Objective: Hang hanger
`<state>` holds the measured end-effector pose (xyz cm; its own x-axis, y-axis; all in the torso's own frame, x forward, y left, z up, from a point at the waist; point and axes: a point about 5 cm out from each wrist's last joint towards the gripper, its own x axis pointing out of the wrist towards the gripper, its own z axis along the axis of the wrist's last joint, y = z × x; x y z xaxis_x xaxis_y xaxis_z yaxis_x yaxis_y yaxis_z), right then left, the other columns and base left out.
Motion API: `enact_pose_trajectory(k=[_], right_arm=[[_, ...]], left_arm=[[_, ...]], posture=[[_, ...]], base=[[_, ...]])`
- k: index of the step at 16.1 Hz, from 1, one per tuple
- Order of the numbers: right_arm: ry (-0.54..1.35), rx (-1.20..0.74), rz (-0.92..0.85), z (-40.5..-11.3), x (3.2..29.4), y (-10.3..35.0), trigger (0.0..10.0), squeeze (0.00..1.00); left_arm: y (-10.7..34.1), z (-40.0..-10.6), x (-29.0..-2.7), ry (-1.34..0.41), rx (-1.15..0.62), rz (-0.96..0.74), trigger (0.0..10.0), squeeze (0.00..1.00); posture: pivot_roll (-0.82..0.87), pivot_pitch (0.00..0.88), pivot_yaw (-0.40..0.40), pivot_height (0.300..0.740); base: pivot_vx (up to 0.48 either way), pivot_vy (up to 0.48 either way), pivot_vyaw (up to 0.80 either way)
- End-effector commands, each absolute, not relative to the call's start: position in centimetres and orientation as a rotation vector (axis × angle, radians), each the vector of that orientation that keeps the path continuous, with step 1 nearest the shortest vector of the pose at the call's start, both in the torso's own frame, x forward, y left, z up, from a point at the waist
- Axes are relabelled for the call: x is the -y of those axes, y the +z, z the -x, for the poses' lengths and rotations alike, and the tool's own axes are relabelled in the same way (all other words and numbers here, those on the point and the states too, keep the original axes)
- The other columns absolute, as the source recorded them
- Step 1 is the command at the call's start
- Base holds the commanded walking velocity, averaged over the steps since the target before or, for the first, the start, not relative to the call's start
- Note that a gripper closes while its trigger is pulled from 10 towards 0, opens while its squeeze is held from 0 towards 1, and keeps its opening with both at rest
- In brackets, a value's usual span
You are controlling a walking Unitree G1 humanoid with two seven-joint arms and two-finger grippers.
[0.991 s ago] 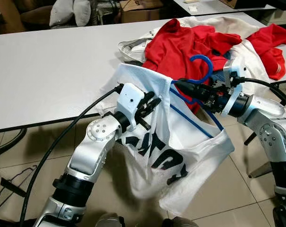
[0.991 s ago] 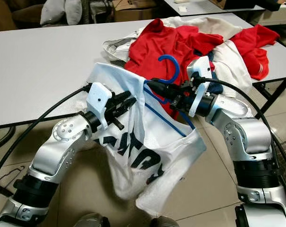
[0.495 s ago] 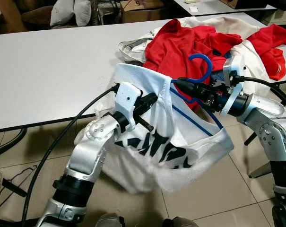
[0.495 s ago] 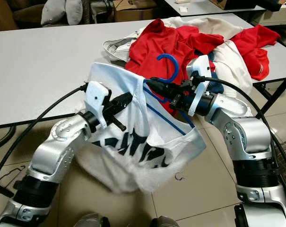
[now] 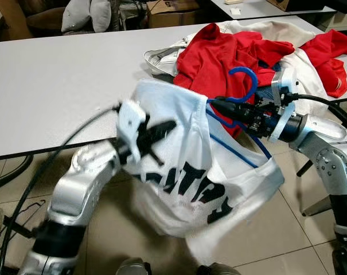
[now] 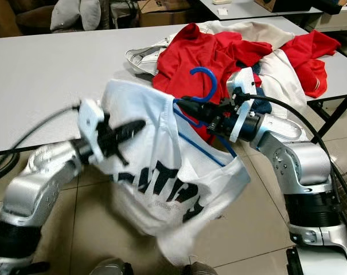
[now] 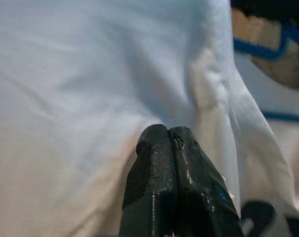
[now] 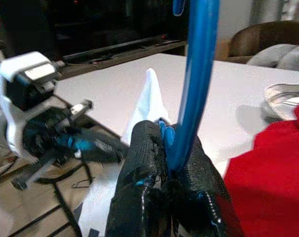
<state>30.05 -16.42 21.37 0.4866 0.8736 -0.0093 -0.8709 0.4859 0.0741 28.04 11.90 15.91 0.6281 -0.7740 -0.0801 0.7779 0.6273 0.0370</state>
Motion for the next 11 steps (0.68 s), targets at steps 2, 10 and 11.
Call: enact_pose_trajectory(k=[2,10,11], right_arm=[[1.107,-0.016,-0.048,-29.5,16.5,22.4,10.0,0.00],[1.132,-0.021,-0.060,-29.1,16.2,22.4,10.0,0.00],[1.133,-0.022,-0.060,-29.1,16.2,22.4,10.0,0.00]], left_arm=[[15.9,-27.7,-11.1,-0.941,-0.024,-0.117,10.0,1.00],[16.1,-26.9,-8.5,-1.012,-0.030,0.217,10.0,1.00],[15.9,-26.5,-8.5,-1.045,-0.049,0.263,10.0,1.00]], posture=[[-0.09,0.000,-0.012,0.740],[-0.10,0.000,-0.005,0.740],[-0.10,0.000,-0.005,0.740]], base=[[0.000,0.000,0.00],[0.000,0.000,0.00],[0.000,0.000,0.00]])
